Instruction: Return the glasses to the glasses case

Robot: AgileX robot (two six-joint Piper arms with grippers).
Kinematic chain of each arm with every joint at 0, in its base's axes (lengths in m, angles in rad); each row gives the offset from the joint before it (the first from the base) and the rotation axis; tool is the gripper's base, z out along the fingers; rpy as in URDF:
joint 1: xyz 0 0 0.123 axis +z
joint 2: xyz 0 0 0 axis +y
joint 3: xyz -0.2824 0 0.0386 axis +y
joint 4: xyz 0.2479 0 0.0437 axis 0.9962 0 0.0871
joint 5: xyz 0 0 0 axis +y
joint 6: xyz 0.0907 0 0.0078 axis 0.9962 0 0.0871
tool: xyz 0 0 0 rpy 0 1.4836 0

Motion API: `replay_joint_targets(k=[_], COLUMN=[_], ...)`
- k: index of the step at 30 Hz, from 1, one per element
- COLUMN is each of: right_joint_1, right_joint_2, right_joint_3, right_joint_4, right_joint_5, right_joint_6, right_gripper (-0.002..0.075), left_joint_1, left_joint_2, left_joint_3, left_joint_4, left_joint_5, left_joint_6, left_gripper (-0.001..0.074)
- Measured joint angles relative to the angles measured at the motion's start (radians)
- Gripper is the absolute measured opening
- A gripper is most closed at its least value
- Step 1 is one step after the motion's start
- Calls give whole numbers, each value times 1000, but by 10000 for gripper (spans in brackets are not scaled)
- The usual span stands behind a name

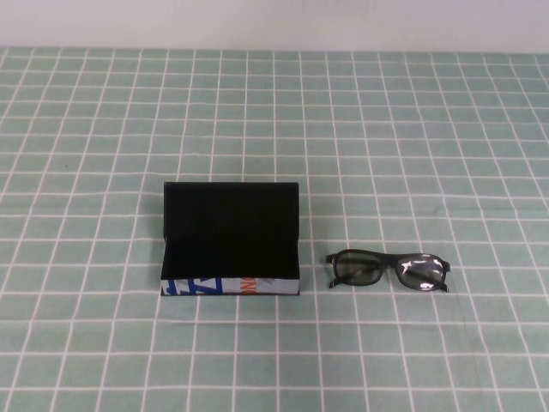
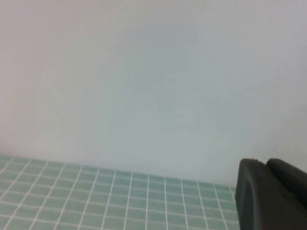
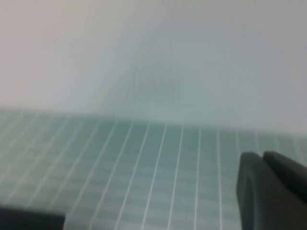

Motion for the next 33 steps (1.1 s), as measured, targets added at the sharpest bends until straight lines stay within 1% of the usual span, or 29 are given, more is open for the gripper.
replay_joint_targets(k=[3, 7, 10, 13, 15, 19, 23, 27, 30, 33], right_joint_1=[0, 0, 0, 0, 0, 0, 2, 53, 121, 180], right_joint_2=[91, 263, 408, 535, 616, 780, 890, 952, 988, 1028], right_joint_3=[3, -27, -117, -233, -314, -438, -494, -502, -504, -504], right_joint_4=[19, -10, -13, 38, 95, 232, 355, 344, 271, 192], right_joint_5=[32, 74, 171, 318, 414, 581, 644, 653, 639, 610], right_joint_6=[-18, -103, -151, -228, -313, -520, -664, -761, -789, -793], right_gripper=[-13, -13, -13, -13, -13, -13, -11, 11, 54, 120], left_joint_1=[-1, -1, -1, -1, -1, -1, -1, -1, -1, 7], left_joint_2=[20, 65, 120, 192, 247, 346, 425, 503, 561, 613], left_joint_3=[-2, -2, -2, -2, -2, -2, -2, -2, -2, -2], left_joint_4=[0, -2, -4, -38, -86, -249, -438, -585, -656, -735], left_joint_5=[23, 120, 203, 274, 297, 307, 296, 307, 322, 351], left_joint_6=[0, 5, 40, 144, 227, 397, 594, 739, 806, 870], left_gripper=[-2, -2, -2, -2, -2, -2, -2, -2, -2, -2])
